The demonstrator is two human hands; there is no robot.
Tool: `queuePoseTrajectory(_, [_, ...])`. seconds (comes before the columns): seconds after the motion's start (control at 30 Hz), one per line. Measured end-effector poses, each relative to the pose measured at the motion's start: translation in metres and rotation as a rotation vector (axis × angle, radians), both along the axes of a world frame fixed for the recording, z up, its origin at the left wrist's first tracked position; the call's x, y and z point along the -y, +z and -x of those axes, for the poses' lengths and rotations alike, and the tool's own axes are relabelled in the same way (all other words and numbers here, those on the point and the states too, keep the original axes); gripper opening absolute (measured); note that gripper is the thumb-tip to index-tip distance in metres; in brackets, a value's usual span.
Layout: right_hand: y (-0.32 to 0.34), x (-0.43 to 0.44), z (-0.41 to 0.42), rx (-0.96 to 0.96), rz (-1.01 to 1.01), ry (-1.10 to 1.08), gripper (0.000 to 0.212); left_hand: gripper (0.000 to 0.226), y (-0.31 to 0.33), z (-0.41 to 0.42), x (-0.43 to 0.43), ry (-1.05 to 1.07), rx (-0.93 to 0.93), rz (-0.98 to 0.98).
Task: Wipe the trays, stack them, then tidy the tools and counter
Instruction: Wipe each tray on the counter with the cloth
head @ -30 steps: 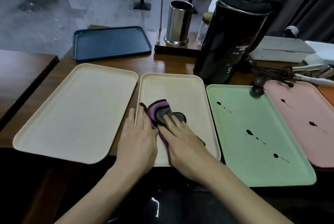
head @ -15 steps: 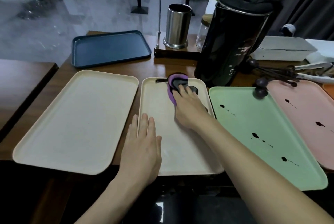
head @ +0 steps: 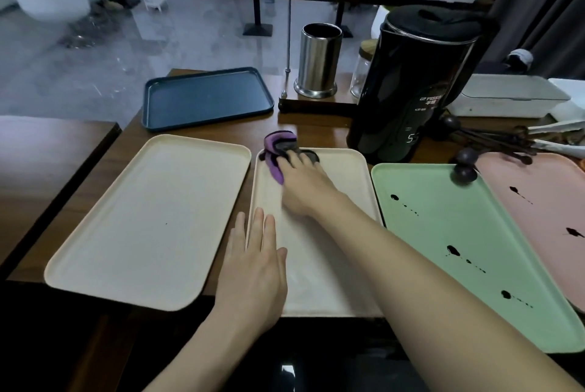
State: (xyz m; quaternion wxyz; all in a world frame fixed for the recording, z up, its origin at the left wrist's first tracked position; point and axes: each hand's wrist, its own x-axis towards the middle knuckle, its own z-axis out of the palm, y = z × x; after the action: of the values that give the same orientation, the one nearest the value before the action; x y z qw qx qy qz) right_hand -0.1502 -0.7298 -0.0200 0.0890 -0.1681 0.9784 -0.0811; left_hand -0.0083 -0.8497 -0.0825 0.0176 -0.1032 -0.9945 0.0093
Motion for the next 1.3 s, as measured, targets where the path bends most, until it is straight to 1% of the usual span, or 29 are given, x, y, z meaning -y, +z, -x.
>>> queuePoseTrajectory(0.2, [-0.004, -0.061, -0.005, 0.004, -0.095, -0.225, 0.066, 0.073, 0.0, 0.0, 0.0, 0.016, -0.017, -0.005])
queuePoseTrajectory(0.33, [0.0, -0.062, -0.025, 0.043, -0.124, -0.242, 0.07, 0.073, -0.002, 0.002, -0.002, 0.026, -0.027, -0.027])
queuePoseTrajectory(0.43, [0.003, -0.066, -0.067, 0.092, -0.11, -0.209, 0.073, 0.075, -0.006, 0.004, 0.0, 0.043, -0.027, -0.066])
queuePoseTrajectory(0.53, [0.0, -0.069, -0.129, 0.13, -0.104, -0.222, 0.078, 0.075, -0.009, 0.005, 0.001, 0.044, -0.038, -0.079])
queuePoseTrajectory(0.6, [-0.009, -0.063, -0.168, 0.068, -0.114, -0.213, 0.079, 0.075, -0.008, 0.005, -0.001, 0.039, -0.049, -0.08])
queuePoseTrajectory(0.67, [-0.017, -0.06, -0.187, 0.022, -0.129, -0.241, 0.077, 0.075, -0.008, 0.005, 0.0, 0.034, -0.049, -0.09])
queuePoseTrajectory(0.73, [-0.011, -0.056, -0.184, 0.029, -0.113, -0.255, 0.077, 0.073, -0.009, 0.004, 0.002, 0.02, -0.055, -0.092])
queuePoseTrajectory(0.8, [-0.002, -0.056, -0.166, 0.093, -0.12, -0.262, 0.078, 0.073, -0.009, 0.005, 0.004, -0.002, -0.052, -0.077])
queuePoseTrajectory(0.87, [0.008, -0.057, -0.137, 0.113, -0.123, -0.3, 0.079, 0.073, -0.008, 0.005, 0.004, -0.015, -0.045, -0.067])
queuePoseTrajectory(0.97, [0.009, -0.059, -0.082, 0.115, -0.115, -0.305, 0.074, 0.076, -0.006, 0.004, 0.003, -0.028, -0.032, -0.039])
queuePoseTrajectory(1.03, [0.006, -0.059, -0.048, 0.101, -0.128, -0.293, 0.07, 0.078, -0.007, 0.005, 0.004, -0.039, -0.019, -0.012])
queuePoseTrajectory(1.1, [0.007, -0.062, -0.025, 0.093, -0.098, -0.276, 0.068, 0.081, -0.008, 0.005, 0.005, -0.042, -0.002, -0.007])
queuePoseTrajectory(1.2, [0.007, -0.07, -0.016, 0.071, -0.082, -0.229, 0.066, 0.074, -0.005, 0.004, 0.003, -0.006, -0.014, -0.051])
queuePoseTrajectory(1.3, [0.006, -0.075, -0.035, 0.081, -0.064, -0.189, 0.065, 0.073, -0.004, 0.004, 0.0, 0.024, -0.027, -0.077])
